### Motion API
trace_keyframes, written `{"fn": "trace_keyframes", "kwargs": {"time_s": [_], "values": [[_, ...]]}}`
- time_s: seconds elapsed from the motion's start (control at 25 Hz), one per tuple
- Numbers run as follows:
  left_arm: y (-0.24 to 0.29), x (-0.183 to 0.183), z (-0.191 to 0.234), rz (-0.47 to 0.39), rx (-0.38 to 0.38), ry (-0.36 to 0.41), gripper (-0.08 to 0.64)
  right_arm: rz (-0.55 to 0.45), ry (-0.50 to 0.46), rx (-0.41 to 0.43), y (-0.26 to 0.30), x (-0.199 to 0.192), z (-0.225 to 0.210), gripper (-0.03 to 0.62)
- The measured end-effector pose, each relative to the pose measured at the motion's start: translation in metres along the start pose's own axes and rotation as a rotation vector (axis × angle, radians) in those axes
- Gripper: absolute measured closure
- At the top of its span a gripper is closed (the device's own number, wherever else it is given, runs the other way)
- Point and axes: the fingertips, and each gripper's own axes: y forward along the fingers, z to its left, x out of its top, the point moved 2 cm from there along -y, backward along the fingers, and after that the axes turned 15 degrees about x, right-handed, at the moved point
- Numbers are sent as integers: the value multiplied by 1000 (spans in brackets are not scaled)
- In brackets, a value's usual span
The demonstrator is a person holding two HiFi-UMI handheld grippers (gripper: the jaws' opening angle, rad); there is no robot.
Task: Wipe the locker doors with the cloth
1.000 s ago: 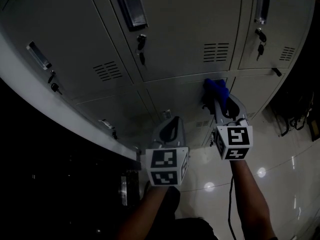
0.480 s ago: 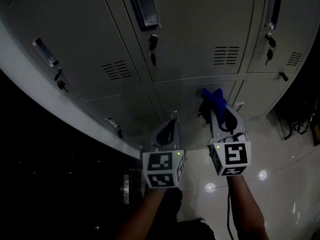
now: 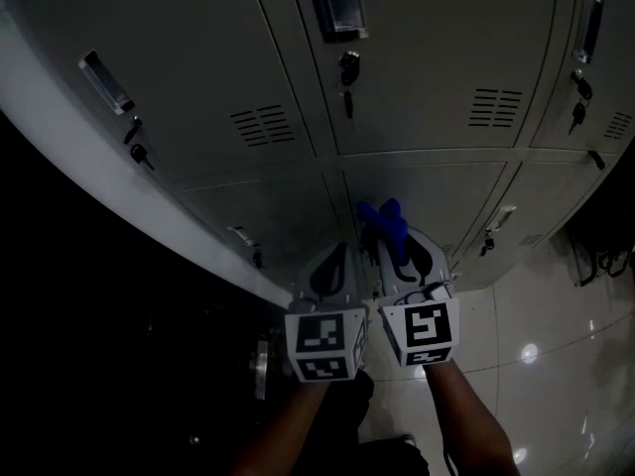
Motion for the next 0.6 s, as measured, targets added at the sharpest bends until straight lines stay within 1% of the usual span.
{"fn": "trace_keyframes", "kwargs": {"time_s": [0.2, 0.36, 0.6], "values": [[5, -13, 8, 14, 10, 0, 557, 21, 5, 33, 20, -21, 11, 509], [8, -22, 13, 27, 11, 2, 557, 37, 16, 43, 34, -36, 13, 509], [12, -28, 10, 33, 3, 1, 557, 46, 26, 21, 29, -47, 4, 509]]}}
